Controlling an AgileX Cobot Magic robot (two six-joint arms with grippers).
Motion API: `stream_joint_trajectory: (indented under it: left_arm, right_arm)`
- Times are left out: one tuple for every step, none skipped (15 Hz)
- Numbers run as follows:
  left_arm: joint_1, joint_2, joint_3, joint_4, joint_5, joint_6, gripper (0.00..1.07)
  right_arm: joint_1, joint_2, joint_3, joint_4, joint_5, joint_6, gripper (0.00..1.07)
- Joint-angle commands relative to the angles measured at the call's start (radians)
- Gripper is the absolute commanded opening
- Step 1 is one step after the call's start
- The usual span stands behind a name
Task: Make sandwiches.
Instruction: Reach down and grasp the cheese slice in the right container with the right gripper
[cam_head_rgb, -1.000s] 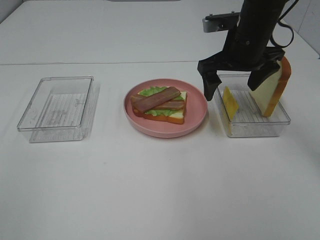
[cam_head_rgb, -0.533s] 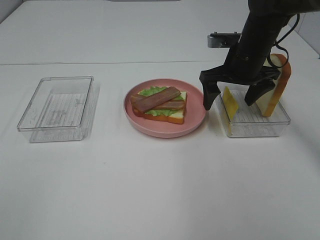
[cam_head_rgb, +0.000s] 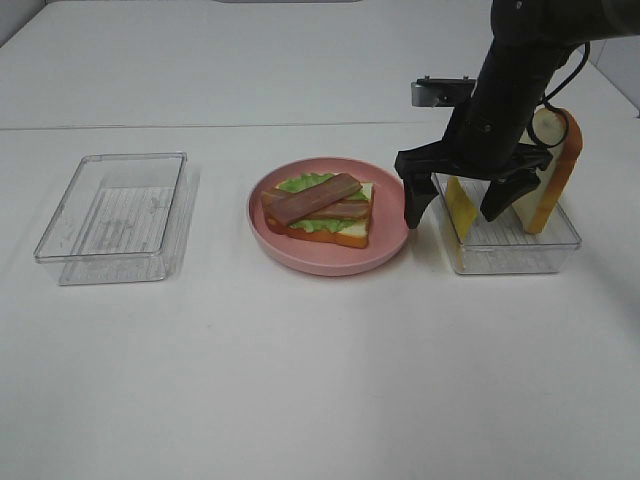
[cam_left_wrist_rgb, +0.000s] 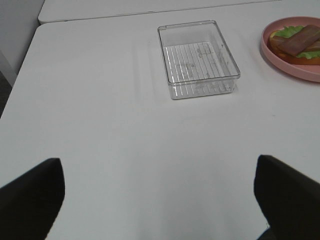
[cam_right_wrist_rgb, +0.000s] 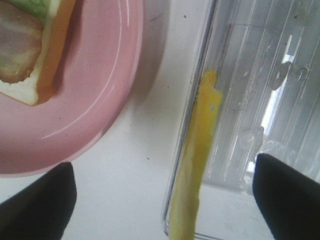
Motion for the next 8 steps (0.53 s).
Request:
stream_joint_trajectory:
  left_arm:
    - [0.0, -0.014, 0.002, -0.004, -0.004, -0.005, 0.95]
    - [0.0, -0.014, 0.002, -0.004, -0.004, -0.005, 0.95]
    - [0.0, -0.014, 0.002, -0.004, -0.004, -0.005, 0.95]
    - [0.0, -0.014, 0.002, -0.004, -0.004, -0.005, 0.95]
    - [0.0, -0.014, 0.002, -0.004, -0.004, -0.005, 0.95]
    - [0.0, -0.014, 0.002, -0.004, -0.004, -0.005, 0.95]
    - [0.0, -0.014, 0.002, -0.004, -0.004, -0.005, 0.95]
    - [0.0, -0.014, 0.002, -0.004, -0.004, -0.005, 0.95]
  right_arm:
    - [-0.005, 0.0, 0.005, 0.006, 0.0, -0.005, 0.7]
    - [-0.005, 0.0, 0.005, 0.005, 0.0, -0.001, 0.65]
    - [-0.005, 0.0, 0.005, -0.003, -0.002, 0.0, 0.43]
    - [-0.005, 0.0, 0.005, -0.007, -0.008, 0.0, 0.28]
    - [-0.005, 0.0, 0.005, -0.006, -0.012, 0.0, 0.13]
    - [-0.005, 0.0, 0.005, -0.009, -0.013, 0.002, 0.07]
    - [-0.005, 0.0, 0.005, -0.022, -0.013, 0.018, 0.0]
    - [-0.005, -0.001, 0.005, -0.04, -0.013, 0.018, 0.0]
